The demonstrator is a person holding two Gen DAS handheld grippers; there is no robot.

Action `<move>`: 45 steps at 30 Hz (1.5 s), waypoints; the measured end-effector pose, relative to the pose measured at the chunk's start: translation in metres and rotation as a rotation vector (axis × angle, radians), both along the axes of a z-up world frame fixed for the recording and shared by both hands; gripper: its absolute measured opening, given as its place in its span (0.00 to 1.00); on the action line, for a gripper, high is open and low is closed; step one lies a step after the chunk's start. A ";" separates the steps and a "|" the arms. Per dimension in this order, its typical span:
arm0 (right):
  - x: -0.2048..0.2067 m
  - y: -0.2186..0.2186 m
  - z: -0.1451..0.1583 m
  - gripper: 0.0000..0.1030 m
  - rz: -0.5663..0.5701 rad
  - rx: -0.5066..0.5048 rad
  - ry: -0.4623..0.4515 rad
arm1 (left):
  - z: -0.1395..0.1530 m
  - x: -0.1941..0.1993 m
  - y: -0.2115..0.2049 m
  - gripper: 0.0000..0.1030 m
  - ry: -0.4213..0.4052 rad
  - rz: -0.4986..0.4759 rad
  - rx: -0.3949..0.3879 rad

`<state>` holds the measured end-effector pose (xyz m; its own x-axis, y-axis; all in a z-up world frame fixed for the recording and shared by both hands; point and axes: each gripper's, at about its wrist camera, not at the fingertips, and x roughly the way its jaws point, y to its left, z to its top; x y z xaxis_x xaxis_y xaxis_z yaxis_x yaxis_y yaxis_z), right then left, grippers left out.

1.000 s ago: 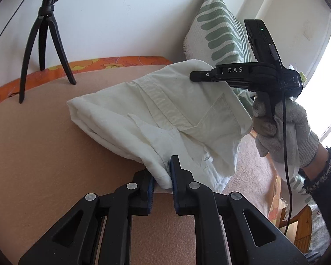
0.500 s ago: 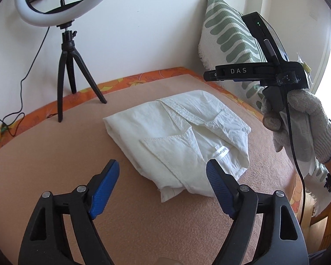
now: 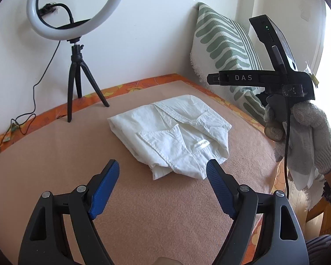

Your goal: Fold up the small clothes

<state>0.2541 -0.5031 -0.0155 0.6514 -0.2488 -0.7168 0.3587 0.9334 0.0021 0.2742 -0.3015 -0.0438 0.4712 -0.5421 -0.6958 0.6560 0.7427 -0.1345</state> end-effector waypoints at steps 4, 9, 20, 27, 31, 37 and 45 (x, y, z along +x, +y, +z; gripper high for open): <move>-0.021 0.025 0.007 0.91 -0.003 -0.025 -0.005 | 0.013 -0.016 0.013 0.79 -0.015 -0.008 -0.006; -0.048 0.058 0.017 0.99 -0.003 -0.053 -0.032 | 0.031 -0.043 0.036 0.79 -0.078 -0.009 -0.010; -0.098 0.118 0.025 1.00 0.025 -0.088 -0.078 | 0.045 -0.086 0.085 0.81 -0.101 0.018 -0.012; -0.118 0.141 0.021 1.00 0.024 -0.107 -0.104 | 0.047 -0.097 0.103 0.94 -0.121 0.045 -0.023; -0.124 0.149 0.015 1.00 0.018 -0.119 -0.119 | 0.045 -0.099 0.106 0.95 -0.128 0.051 -0.018; -0.129 0.150 0.001 1.00 0.007 -0.104 -0.116 | 0.041 -0.105 0.106 0.95 -0.166 0.067 0.029; -0.131 0.155 -0.003 1.00 0.006 -0.129 -0.124 | 0.035 -0.112 0.112 0.99 -0.189 0.097 0.044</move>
<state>0.1236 -0.3483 -0.0183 0.7347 -0.3294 -0.5931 0.3573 0.9310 -0.0744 0.1618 -0.1892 -0.0088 0.6437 -0.4593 -0.6121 0.5918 0.8059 0.0176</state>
